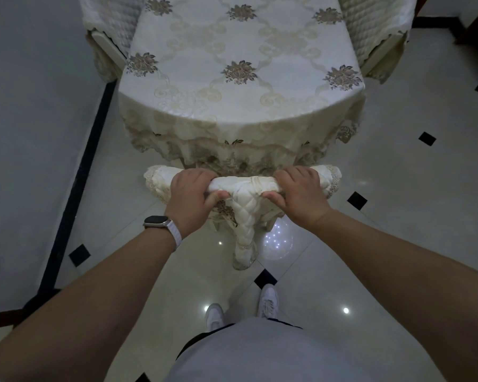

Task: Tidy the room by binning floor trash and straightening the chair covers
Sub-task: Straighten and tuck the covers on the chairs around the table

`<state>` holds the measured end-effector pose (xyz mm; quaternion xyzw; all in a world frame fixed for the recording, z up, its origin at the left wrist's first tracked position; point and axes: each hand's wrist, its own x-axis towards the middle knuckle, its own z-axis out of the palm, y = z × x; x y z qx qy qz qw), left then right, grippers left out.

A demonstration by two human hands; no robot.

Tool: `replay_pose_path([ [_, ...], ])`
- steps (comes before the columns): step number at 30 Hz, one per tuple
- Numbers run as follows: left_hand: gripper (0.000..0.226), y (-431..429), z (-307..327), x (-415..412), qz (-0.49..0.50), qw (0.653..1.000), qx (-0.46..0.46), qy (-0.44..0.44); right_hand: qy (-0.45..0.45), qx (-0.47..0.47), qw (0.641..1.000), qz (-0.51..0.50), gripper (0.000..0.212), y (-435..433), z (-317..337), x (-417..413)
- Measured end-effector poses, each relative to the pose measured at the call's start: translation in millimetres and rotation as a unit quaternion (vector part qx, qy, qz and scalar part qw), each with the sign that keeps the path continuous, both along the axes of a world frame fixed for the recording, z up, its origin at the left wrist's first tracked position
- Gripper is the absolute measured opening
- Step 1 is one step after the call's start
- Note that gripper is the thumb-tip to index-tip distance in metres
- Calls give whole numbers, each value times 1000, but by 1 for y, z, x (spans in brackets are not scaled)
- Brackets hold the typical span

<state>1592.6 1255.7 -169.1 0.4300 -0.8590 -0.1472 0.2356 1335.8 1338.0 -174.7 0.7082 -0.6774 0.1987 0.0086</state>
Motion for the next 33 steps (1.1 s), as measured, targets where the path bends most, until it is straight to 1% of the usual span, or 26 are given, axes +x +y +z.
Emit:
replay_pose_path([
  [7,70,-3,-1,-2,-11,1000,18,15,-12,13,1000,2,77,-1,0,-3],
  [15,73,10,-9,4,-13,999,44,-24,-18,60,998,13,78,13,-4,2],
  [20,56,12,-6,5,-19,997,61,-49,-20,86,996,8,74,16,0,6],
  [25,57,20,4,5,-27,994,92,-55,-25,136,990,3,67,25,16,11],
  [28,53,28,20,8,-34,995,90,-35,-26,120,992,-6,61,34,27,20],
  [30,49,33,29,15,-31,996,78,-41,-33,103,994,-26,61,38,37,27],
  [33,48,41,54,31,-28,998,29,-47,-32,75,996,-47,56,47,66,44],
])
